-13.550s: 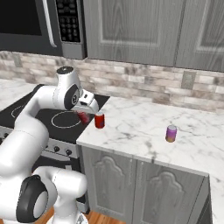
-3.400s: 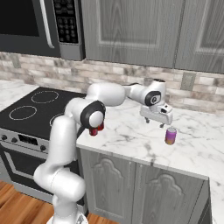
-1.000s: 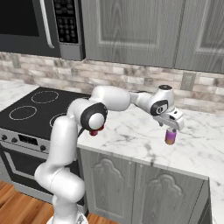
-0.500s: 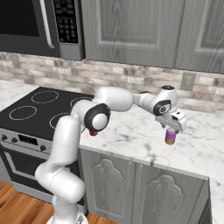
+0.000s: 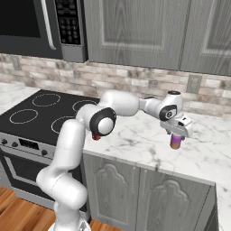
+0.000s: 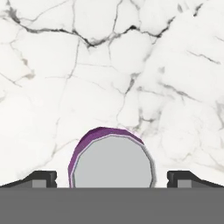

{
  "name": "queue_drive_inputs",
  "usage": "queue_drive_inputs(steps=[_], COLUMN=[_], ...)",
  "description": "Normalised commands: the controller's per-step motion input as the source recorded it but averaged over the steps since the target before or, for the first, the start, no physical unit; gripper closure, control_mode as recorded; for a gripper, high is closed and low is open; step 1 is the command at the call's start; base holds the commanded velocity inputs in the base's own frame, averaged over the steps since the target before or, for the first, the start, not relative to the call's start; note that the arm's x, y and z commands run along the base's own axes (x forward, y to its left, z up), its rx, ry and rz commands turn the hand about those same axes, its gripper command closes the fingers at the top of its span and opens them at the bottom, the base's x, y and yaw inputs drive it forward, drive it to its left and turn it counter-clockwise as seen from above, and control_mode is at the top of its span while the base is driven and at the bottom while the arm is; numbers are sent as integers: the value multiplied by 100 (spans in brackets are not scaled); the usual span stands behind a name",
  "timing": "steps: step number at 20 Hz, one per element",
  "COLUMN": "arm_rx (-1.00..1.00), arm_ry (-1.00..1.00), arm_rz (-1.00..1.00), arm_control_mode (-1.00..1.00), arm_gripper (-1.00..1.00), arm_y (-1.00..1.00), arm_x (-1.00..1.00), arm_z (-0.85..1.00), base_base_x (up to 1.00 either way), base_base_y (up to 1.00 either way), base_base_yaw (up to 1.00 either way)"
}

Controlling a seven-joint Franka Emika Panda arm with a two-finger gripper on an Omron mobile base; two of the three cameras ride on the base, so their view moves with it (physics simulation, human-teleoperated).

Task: Four empty soda cans are scattered around the kitchen. Gather all the cans and cluster them next to the stove for recycling.

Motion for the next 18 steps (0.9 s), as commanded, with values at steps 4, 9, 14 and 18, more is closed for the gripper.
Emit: queue_drive_inputs(steps=[4,9,14,18], arm_rx=[0,0,0,0], arm_ry=[0,0,0,-4], arm_rz=[0,0,0,0], arm_control_mode=[-100,-100,-100,-100], arm_gripper=[-100,-100,100,100], arm_y=[0,0,0,0], arm_x=[0,0,0,-5], arm_z=[-12,-11,-15,-5], base_base_x=[0,0,0,0], base_base_y=[0,0,0,0], base_base_yaw=[0,0,0,0])
